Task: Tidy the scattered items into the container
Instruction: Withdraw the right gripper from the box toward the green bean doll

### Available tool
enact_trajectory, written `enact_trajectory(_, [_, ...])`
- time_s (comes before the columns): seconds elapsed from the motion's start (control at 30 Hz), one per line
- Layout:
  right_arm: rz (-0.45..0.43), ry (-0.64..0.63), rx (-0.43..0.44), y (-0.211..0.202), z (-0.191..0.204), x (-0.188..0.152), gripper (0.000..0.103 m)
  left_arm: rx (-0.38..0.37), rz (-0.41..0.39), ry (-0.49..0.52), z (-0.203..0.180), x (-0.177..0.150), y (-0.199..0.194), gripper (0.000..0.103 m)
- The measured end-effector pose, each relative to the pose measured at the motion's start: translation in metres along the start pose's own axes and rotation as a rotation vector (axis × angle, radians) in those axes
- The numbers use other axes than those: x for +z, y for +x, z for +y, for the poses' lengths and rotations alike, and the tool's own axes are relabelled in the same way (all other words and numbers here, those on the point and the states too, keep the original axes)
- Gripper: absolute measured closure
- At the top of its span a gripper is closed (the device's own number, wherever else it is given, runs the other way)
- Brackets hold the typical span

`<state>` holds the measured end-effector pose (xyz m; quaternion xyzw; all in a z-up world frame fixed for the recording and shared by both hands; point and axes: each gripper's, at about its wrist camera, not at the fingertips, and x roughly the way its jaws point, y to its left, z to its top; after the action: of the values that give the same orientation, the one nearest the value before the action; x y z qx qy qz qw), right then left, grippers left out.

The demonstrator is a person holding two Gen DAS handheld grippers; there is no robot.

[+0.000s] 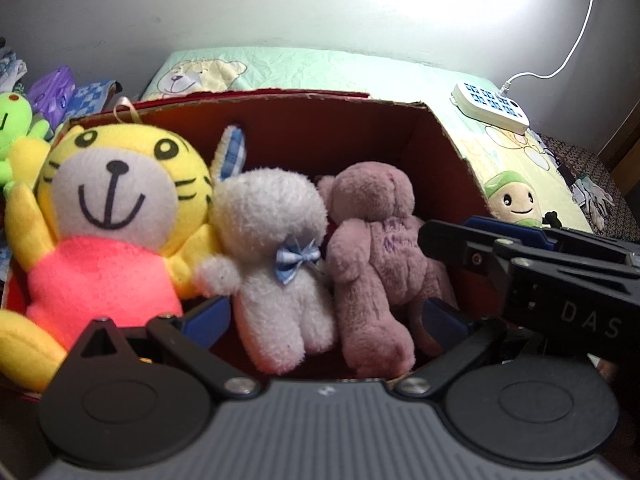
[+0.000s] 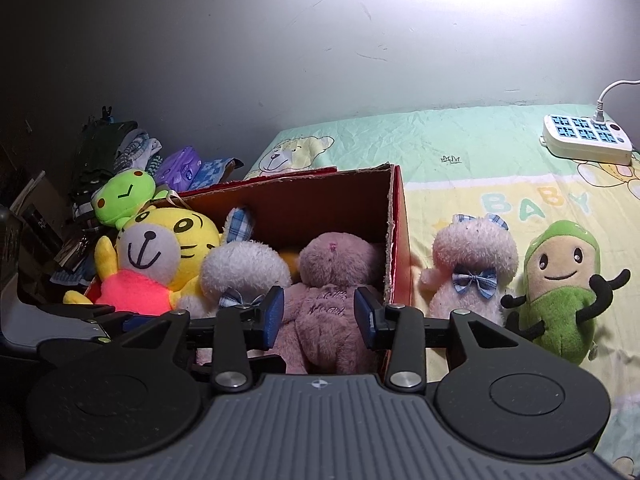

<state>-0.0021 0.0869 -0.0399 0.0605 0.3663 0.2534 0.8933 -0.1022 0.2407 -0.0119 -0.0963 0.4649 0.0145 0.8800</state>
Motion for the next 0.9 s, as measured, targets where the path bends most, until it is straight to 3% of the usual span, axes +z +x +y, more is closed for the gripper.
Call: enact_trajectory(0.9, [0.011, -0.013, 0.113, -0.004, -0.017, 0.0, 0.061, 0.181, 0.004, -0.062, -0.023, -0.005, 0.006, 0.001])
